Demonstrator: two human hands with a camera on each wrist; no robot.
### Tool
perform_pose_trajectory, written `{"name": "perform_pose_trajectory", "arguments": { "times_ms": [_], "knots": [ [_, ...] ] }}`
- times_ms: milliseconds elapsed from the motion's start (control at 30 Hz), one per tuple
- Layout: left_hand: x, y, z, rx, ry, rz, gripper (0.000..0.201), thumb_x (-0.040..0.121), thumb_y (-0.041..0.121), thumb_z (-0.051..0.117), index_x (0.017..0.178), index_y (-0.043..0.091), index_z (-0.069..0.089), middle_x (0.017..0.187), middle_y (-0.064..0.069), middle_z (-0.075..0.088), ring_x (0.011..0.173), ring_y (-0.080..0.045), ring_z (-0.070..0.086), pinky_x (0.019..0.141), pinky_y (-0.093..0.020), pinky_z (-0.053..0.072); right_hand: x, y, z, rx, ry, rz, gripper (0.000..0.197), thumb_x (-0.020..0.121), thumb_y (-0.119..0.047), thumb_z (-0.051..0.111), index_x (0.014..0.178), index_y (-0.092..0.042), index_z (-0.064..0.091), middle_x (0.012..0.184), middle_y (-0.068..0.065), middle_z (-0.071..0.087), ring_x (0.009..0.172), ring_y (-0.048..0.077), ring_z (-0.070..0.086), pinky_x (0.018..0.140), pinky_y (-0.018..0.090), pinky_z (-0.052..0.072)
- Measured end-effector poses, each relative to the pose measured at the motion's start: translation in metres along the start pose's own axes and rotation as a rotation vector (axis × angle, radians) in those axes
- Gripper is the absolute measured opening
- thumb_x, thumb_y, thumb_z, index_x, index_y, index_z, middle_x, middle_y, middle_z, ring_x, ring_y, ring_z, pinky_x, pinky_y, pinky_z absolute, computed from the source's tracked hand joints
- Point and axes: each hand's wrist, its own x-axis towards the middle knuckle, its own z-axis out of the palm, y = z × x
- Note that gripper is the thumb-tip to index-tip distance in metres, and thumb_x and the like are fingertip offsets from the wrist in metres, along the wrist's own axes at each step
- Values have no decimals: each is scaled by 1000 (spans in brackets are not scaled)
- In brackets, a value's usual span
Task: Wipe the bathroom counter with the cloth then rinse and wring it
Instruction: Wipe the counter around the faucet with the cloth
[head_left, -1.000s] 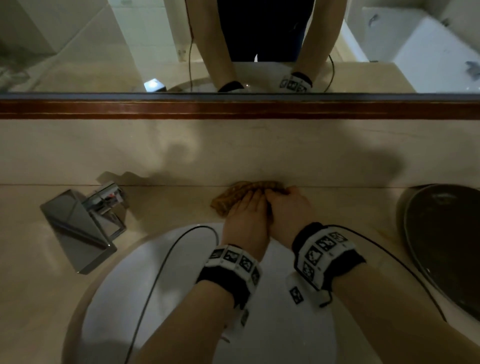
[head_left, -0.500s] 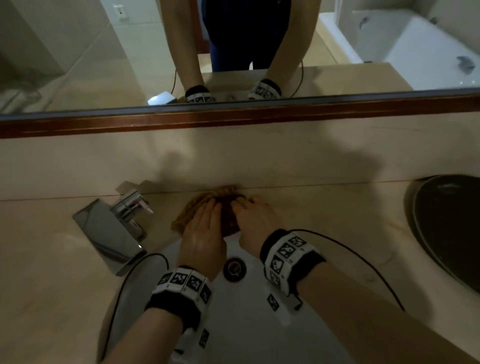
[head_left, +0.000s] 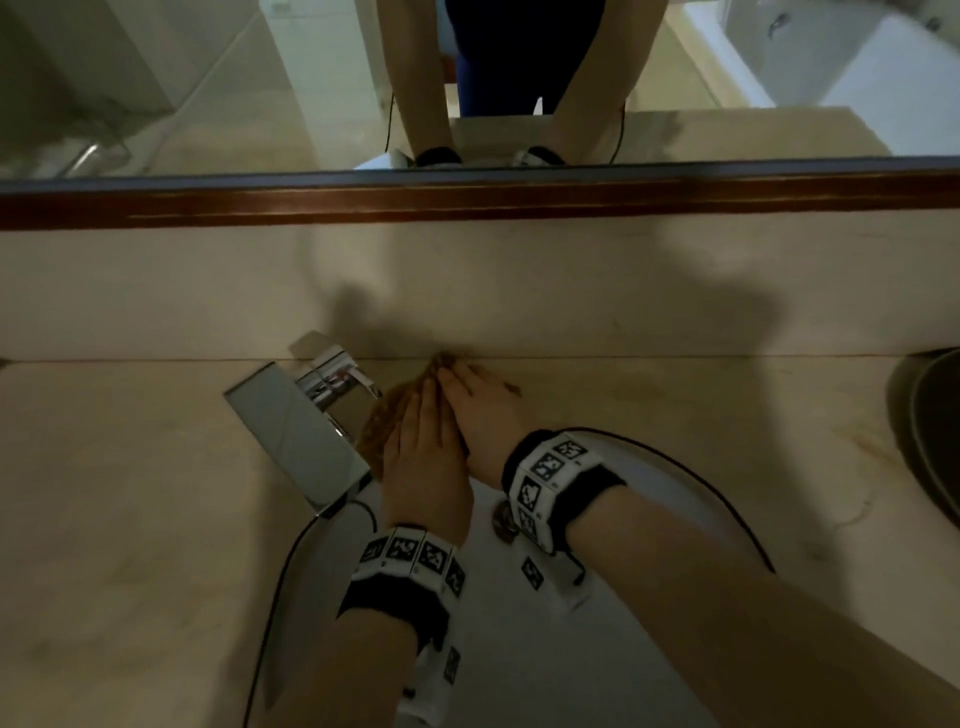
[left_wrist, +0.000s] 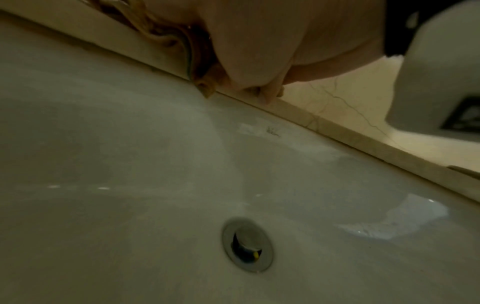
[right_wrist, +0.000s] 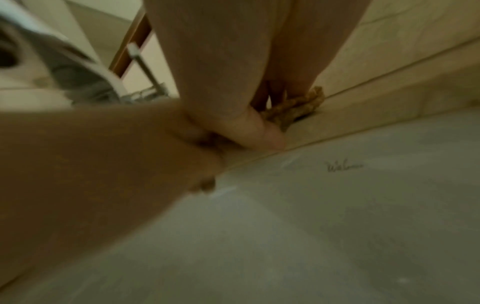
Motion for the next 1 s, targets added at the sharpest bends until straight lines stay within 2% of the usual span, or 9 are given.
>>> {"name": "perform_pose_trajectory", "arguments": {
  "times_ms": [167, 267, 333, 400, 500, 633, 700, 833, 1000],
  "knots": [
    [-23, -8, -13, -177, 48, 44, 66, 93, 10, 40, 153, 11, 13, 160, -6, 13, 147, -20, 15, 118, -30, 10, -14, -2, -4, 2, -80, -87, 73, 85, 2, 54, 150, -12, 26, 152, 11, 33, 135, 27, 33, 111, 34, 30],
    [-45, -7, -23, -305, 40, 70, 65, 92, 7, 39, 152, 18, 19, 157, 6, 20, 142, -15, 26, 115, -26, 25, -34, 4, -12, 103, -49, -77, 47, 89, -3, 46, 133, -19, 53, 119, 7, 61, 107, 25, 48, 89, 36, 44],
    [-57, -6, -33, -413, 2, 47, 62, 96, 9, 40, 152, 27, 19, 140, 19, 34, 117, -10, 50, 89, -9, 37, -49, 10, -18, 239, -59, -51, 37, 89, -10, 48, 121, -21, 62, 103, 5, 64, 96, 22, 53, 82, 38, 48],
    [-63, -3, -42, -511, -55, 0, 38, 101, 19, 39, 137, 30, 43, 113, 16, 57, 80, -6, 55, 63, -6, 37, -60, 16, -19, 375, -51, -20, 26, 86, -16, 53, 106, -22, 68, 94, 2, 68, 84, 19, 61, 76, 39, 53],
    [-64, -2, -44, -743, -170, -121, 17, 99, 21, 42, 102, 25, 58, 77, 10, 60, 66, -6, 54, 52, -10, 38, -70, 28, -14, 491, -51, 113, 15, 88, -29, 59, 74, -24, 59, 74, -4, 60, 72, 16, 58, 64, 29, 46],
    [-63, -9, -37, -812, -269, -319, 17, 96, 16, 44, 95, 15, 61, 78, 5, 58, 70, -8, 52, 52, -10, 32, -80, 33, -1, 600, -3, 229, 42, 89, -36, 63, 58, -20, 40, 59, -2, 44, 57, 13, 45, 58, 30, 32],
    [-64, -12, -34, -818, -277, -374, 14, 93, 17, 47, 94, 18, 61, 86, 0, 64, 76, -13, 58, 64, -22, 42, -86, 29, 8, 754, 25, 296, 42, 89, -33, 65, 57, -16, 43, 56, 1, 46, 54, 13, 48, 57, 29, 37],
    [-65, -13, -31, -1023, -190, -580, 15, 89, 19, 58, 101, 10, 62, 96, -10, 68, 85, -23, 63, 84, -39, 52, -97, 8, 17, 1114, -73, 526, 39, 91, -46, 58, 96, -9, 69, 91, 10, 71, 85, 24, 68, 72, 37, 59],
    [-79, 5, -52, -1923, -328, -799, 43, 97, 39, 45, 115, 5, 64, 111, -18, 66, 100, -33, 63, 80, -44, 52, -105, -27, 26, 1160, -249, 343, 20, 88, -29, 66, 102, -15, 64, 91, 8, 66, 77, 19, 62, 63, 23, 49]
  ]
}}
